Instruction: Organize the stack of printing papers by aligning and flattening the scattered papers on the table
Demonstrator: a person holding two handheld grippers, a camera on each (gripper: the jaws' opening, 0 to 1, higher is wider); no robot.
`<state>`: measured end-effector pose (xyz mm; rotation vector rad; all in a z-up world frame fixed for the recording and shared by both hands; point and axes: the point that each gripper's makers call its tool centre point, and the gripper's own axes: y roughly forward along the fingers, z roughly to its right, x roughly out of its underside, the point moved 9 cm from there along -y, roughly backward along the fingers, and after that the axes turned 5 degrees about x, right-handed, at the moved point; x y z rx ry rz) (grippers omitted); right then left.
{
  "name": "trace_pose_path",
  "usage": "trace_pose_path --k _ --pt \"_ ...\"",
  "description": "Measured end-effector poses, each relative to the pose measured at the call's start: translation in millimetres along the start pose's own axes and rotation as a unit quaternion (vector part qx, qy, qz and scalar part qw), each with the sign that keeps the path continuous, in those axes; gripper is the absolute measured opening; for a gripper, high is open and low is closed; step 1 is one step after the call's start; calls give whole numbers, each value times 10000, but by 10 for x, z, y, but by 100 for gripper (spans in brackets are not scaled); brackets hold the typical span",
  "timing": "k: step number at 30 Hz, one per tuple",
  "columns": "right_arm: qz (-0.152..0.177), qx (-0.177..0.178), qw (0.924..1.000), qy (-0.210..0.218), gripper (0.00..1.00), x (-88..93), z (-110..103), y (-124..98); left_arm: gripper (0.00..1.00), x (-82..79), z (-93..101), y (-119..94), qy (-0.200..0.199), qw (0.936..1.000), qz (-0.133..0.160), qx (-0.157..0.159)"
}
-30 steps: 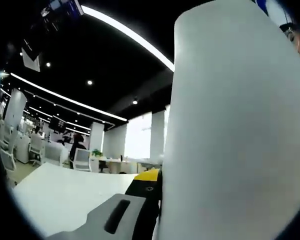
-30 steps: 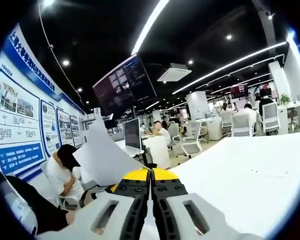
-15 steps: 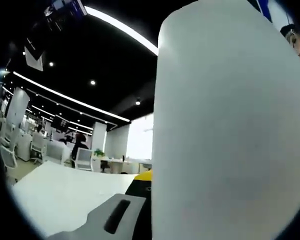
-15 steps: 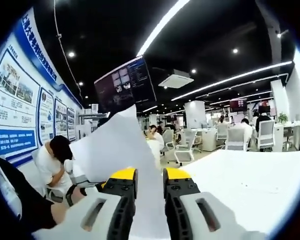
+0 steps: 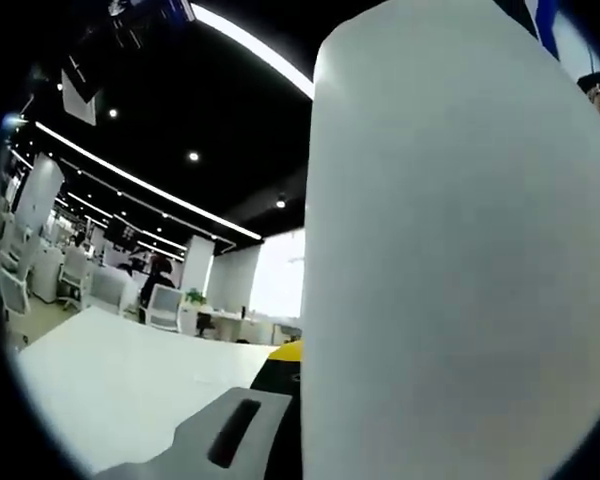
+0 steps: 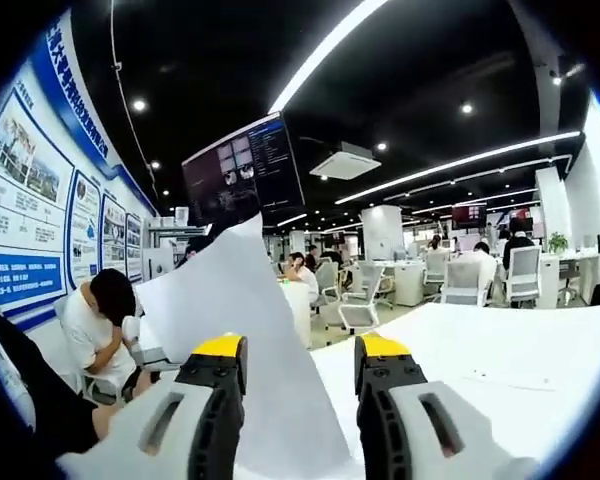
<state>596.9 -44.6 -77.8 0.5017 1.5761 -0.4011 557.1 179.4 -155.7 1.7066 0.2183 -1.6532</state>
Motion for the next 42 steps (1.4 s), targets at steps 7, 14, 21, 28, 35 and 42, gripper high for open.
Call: trace_pose_path --k 7,14,21,28,35,42 --pt "97 167 9998 -1 61 12 48 -14 6 7 -27 -10 -103 9999 39 -59" --pt "118 285 9995 10 66 47 102 -54 6 3 -186 -71 -277 9989 24 -376" --pt "88 351 9993 24 67 93 120 -103 6 50 -368 -129 -463 9966 80 -676" --pt "95 501 9987 51 69 158 207 -183 6 157 -551 -184 -910 9921 226 -828" --pt "76 588 9981 146 69 208 262 -215 6 255 -688 -247 -1092 9887 296 -983" --pt "92 633 9977 200 69 251 299 -236 6 301 -791 -303 -1220 9860 354 -1079"
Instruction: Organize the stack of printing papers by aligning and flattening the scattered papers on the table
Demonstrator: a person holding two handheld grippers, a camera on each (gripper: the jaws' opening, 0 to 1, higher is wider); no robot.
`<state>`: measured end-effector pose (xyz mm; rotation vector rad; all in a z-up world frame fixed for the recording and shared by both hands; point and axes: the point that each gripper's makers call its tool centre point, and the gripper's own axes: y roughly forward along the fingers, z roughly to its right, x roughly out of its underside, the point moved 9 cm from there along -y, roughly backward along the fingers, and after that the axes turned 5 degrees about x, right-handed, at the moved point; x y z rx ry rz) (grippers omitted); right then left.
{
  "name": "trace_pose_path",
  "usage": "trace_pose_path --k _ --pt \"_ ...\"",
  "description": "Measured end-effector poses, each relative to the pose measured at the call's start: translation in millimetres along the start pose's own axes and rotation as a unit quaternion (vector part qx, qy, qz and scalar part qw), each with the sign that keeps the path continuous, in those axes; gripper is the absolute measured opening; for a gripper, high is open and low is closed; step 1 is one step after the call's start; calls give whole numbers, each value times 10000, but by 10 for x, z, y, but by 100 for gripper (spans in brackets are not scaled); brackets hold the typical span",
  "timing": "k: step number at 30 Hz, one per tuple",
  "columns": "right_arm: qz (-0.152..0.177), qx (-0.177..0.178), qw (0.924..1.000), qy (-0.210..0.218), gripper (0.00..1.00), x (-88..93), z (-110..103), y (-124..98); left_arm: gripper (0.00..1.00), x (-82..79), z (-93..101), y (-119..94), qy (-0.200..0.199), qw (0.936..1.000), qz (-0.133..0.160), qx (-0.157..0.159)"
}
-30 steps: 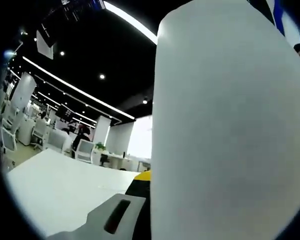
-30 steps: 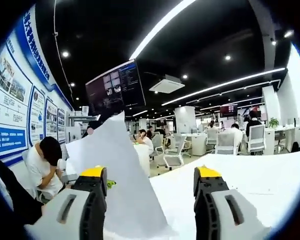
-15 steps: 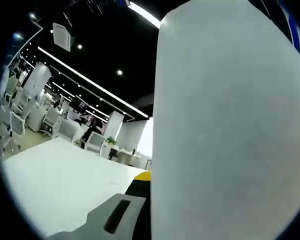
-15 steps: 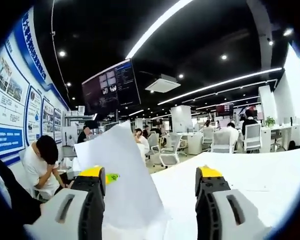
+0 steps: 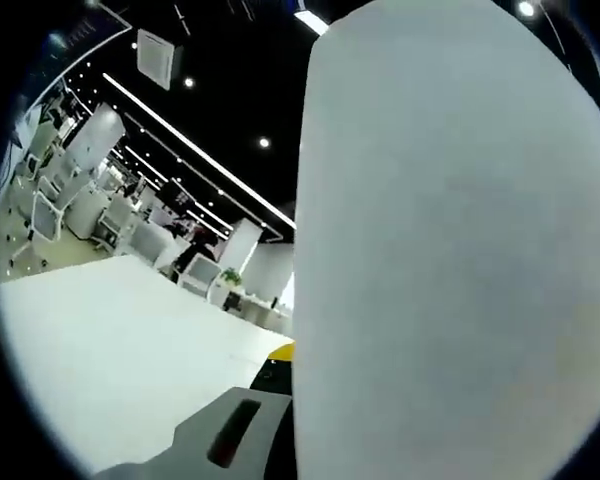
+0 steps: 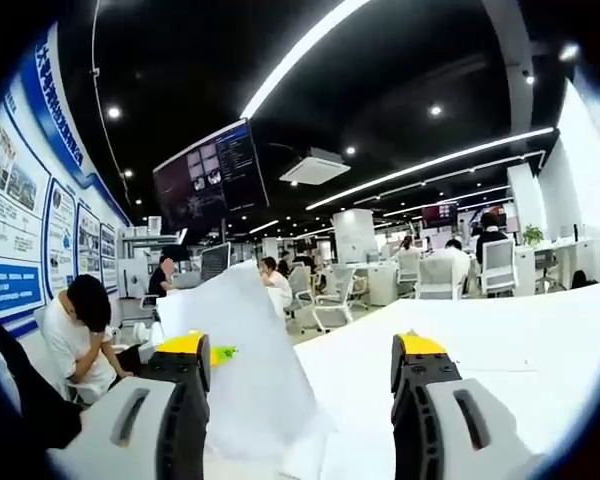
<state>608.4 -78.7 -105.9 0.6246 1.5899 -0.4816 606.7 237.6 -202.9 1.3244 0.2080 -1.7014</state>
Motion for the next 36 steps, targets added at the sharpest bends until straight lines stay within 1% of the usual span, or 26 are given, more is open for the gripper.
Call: trace_pose_path --k 4,6,9,11,13,15,18,20,23,26,29,33,36 --pt "-22 38 10000 20 69 31 26 -12 6 12 -43 -11 -58 10000 13 -29" --pt "-38 102 9999 65 69 70 68 -38 6 48 -71 -25 -90 9999 18 -63" --pt "-5 26 9996 268 69 93 99 -76 6 78 -120 -36 -144 9998 12 -105" --pt "8 38 9995 309 69 97 111 -92 6 101 -152 -48 -162 9998 21 -137" --pt "-4 183 9994 289 69 100 159 -87 6 115 -183 -68 -189 9997 60 -135" --pt "0 243 9994 262 69 118 179 -91 6 131 -234 -88 -302 9993 125 -162" --pt "19 154 9991 389 69 136 184 -113 6 170 -307 -110 -212 9992 60 -337" --pt "38 127 9989 453 69 151 204 -134 6 189 -338 -124 -253 9990 51 -361" --pt "15 240 9986 474 69 187 252 -154 6 223 -380 -139 -305 9987 64 -409" --pt "5 309 9984 475 69 219 276 -176 6 268 -436 -145 -200 9984 -1 -528" --pt "-28 336 9982 491 69 244 292 -188 6 322 -488 -153 -178 9980 -55 -602" --pt "-78 453 9977 494 69 294 361 -222 6 395 -562 -167 -315 9975 -73 -635" --pt "-83 489 9973 548 69 319 398 -246 6 420 -580 -180 -342 9973 -57 -649"
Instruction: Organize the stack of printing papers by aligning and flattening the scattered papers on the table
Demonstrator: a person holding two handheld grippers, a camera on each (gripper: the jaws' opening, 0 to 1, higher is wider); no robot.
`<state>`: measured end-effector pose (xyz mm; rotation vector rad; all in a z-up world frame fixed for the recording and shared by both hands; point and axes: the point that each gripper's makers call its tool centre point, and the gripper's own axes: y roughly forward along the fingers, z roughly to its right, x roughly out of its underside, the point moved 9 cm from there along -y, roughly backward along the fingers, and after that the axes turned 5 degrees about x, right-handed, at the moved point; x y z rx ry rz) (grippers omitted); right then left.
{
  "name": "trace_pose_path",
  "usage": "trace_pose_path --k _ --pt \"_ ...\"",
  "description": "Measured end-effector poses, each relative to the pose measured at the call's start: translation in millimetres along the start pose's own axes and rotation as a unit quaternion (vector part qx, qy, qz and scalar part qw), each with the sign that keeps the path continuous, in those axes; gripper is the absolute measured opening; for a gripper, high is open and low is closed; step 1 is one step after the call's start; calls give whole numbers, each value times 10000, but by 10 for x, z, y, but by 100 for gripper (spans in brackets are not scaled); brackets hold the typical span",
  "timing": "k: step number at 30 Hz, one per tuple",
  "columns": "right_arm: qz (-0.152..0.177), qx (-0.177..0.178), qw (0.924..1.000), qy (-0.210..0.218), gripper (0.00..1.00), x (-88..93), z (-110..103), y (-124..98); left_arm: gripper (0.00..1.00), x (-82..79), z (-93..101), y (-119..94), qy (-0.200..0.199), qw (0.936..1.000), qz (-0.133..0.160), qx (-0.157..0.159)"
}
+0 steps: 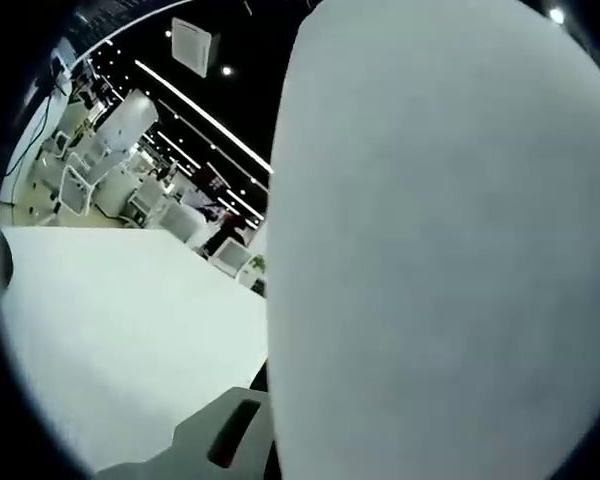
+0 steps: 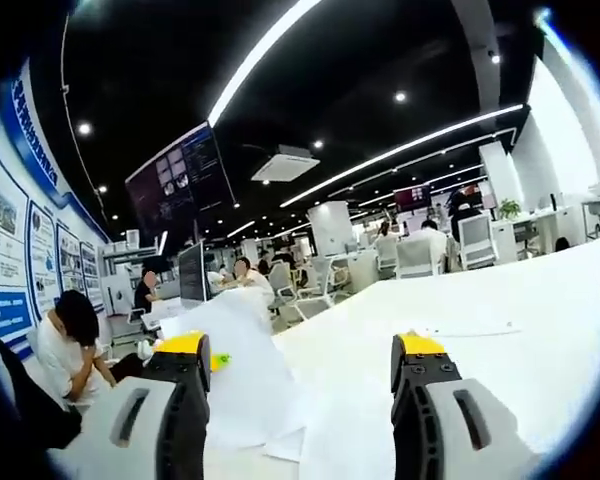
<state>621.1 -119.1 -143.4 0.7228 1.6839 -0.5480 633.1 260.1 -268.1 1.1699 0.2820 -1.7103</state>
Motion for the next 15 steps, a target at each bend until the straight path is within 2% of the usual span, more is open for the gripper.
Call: trace_pose_path --k 5,15 --pt "-9 75 10000 64 69 48 54 -39 6 8 -27 -9 -116 9999 32 -27" --pt "-14 228 9996 171 69 133 180 -106 6 63 -41 -10 -55 9999 -94 -92"
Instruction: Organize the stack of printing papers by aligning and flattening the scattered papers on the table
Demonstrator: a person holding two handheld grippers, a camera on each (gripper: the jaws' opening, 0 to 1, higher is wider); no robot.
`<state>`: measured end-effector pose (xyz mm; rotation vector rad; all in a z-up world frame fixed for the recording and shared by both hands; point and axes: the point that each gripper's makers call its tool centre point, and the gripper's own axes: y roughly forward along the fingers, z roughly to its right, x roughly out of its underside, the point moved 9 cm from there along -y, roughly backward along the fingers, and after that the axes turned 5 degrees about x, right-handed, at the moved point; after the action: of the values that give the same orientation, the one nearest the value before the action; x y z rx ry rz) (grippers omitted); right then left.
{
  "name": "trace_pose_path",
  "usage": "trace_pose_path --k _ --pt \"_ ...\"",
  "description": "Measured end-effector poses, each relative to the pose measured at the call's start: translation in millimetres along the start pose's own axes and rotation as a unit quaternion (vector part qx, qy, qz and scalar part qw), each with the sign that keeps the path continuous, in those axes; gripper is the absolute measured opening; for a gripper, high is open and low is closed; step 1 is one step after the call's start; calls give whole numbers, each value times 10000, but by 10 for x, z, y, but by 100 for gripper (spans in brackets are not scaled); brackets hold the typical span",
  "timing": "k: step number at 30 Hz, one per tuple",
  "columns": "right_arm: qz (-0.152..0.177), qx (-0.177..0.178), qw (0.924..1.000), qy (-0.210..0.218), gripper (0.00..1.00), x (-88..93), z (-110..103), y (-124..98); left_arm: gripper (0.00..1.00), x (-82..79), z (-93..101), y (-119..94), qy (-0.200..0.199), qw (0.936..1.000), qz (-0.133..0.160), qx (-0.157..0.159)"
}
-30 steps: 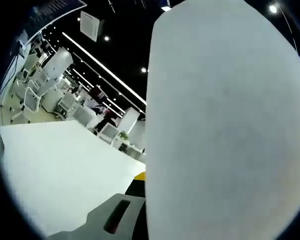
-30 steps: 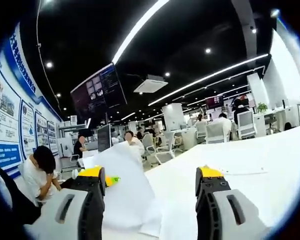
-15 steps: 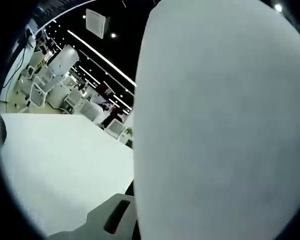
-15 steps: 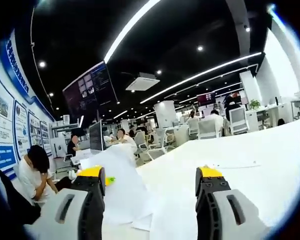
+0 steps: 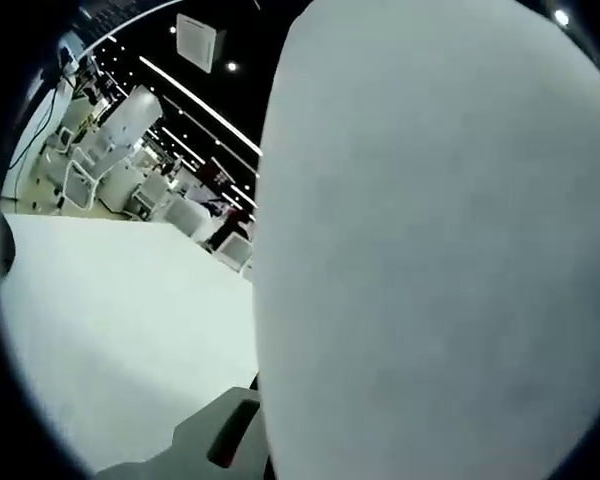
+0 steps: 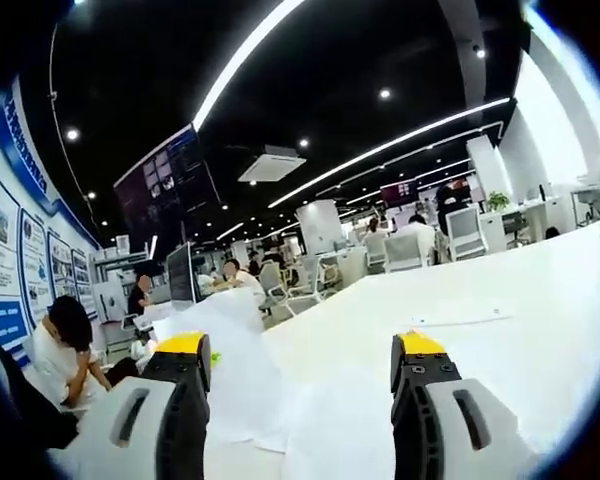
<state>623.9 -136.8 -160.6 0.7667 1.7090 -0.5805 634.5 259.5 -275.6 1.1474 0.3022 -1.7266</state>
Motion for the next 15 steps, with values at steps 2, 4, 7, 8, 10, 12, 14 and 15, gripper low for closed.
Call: trace_pose_path --k 2,4,7,8,10,12,14,15 --pt "-8 33 10000 23 69 29 29 -11 6 25 13 5 85 9999 -81 -10" --pt "-10 43 10000 21 69 34 35 -12 6 47 22 9 169 9997 -173 -15" --pt "-101 660 9966 -477 69 166 194 -58 6 68 29 9 246 9994 -253 -28" --pt "-99 699 9963 -498 69 185 204 -63 6 72 30 8 263 9993 -270 -33" --pt "-95 746 9961 -452 69 252 230 -74 6 74 26 5 275 9992 -281 -37" --pt "-140 804 9960 -375 69 318 307 -72 6 82 33 3 326 9990 -300 -54" --pt "-178 823 9959 -327 69 356 346 -73 6 95 46 5 392 9986 -343 -60" --pt "-195 841 9958 -300 69 374 372 -76 6 102 53 7 438 9983 -369 -66"
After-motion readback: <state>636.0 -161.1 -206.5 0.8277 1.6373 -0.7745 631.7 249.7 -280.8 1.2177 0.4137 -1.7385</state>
